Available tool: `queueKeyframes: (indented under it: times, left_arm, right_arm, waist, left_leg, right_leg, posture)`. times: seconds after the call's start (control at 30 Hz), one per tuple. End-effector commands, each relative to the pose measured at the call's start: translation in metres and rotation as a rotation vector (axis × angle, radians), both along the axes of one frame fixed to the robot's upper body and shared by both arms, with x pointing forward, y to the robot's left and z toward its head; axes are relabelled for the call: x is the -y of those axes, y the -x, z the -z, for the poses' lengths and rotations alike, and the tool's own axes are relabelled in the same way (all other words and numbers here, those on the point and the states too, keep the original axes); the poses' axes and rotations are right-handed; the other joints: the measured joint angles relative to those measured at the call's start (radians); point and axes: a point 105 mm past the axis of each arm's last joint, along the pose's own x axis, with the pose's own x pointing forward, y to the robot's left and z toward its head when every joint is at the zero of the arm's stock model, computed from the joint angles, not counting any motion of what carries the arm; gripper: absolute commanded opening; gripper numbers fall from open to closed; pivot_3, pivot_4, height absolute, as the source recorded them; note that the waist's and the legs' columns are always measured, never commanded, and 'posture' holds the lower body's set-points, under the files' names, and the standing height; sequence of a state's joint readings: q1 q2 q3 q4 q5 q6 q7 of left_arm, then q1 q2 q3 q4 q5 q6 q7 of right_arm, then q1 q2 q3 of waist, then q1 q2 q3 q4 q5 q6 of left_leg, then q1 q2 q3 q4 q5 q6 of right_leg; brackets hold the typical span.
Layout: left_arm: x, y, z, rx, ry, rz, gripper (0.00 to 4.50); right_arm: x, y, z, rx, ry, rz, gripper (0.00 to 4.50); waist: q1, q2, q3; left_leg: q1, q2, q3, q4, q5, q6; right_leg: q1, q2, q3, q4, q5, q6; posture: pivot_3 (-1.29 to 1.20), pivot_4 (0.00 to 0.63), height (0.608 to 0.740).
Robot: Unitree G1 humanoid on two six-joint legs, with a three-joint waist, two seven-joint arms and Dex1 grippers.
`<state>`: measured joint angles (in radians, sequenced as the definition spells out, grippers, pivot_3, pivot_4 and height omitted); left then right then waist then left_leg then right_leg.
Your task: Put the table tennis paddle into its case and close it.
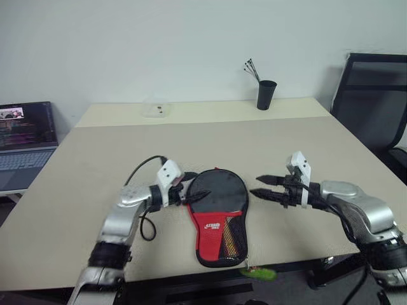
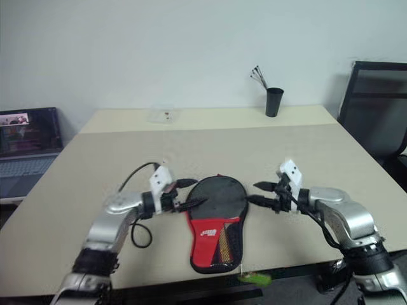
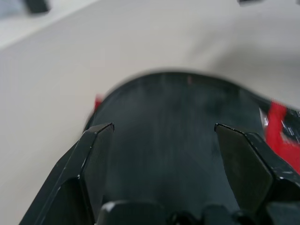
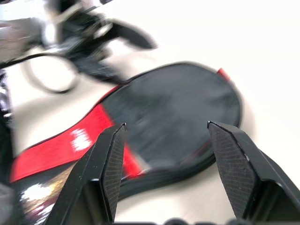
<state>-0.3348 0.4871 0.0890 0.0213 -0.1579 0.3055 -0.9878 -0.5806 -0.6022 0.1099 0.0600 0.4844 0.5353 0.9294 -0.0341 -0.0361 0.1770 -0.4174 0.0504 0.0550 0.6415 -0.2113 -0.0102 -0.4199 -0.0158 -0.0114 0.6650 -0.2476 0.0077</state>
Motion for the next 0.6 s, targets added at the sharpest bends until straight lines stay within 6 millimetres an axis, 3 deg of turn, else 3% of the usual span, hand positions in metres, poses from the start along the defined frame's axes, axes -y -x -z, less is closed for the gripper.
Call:
queueKeyframes:
  times: [0.03, 0.17, 0.3, 0.6]
  left_arm:
    - [-0.023, 0.017, -0.013, 0.04, 0.022, -0.123, 3.76]
    - [-0.029, 0.025, -0.016, 0.052, 0.029, -0.185, 3.76]
    - [-0.019, 0.015, -0.025, 0.086, 0.025, -0.19, 3.76]
    - [-0.019, -0.013, -0.045, 0.142, 0.001, -0.142, 3.76]
  right_arm:
    - [0.004, -0.018, -0.006, 0.058, 0.007, -0.01, 3.01]
    - [0.016, -0.034, -0.005, 0.078, 0.025, 0.009, 3.01]
    - [0.039, -0.042, -0.01, 0.079, 0.032, 0.051, 3.01]
    - [0.054, -0.024, -0.005, 0.039, 0.056, 0.13, 3.01]
  waist:
    - [0.002, 0.0, 0.0]
    - [0.029, 0.0, 0.0]
    - [0.037, 0.0, 0.0]
    - [0.031, 0.0, 0.0]
  left_leg:
    - [0.0, 0.0, 0.001, 0.0, 0.0, 0.0]
    - [0.0, -0.002, 0.001, 0.002, 0.0, 0.0]
    - [-0.001, -0.004, 0.002, 0.003, 0.0, 0.0]
    - [-0.001, -0.002, 0.002, 0.0, 0.0, 0.0]
  right_leg:
    - [0.0, -0.001, 0.0, 0.0, 0.0, 0.0]
    - [0.001, -0.004, -0.001, 0.0, 0.0, 0.0]
    - [0.001, -0.005, 0.0, -0.001, 0.001, 0.001]
    - [0.0, -0.004, 0.0, -0.001, 0.001, -0.001]
  posture:
    - [0.0, 0.15, 0.74]
    - [0.0, 0.15, 0.74]
    - [0.0, 0.15, 0.74]
    - [0.0, 0.15, 0.74]
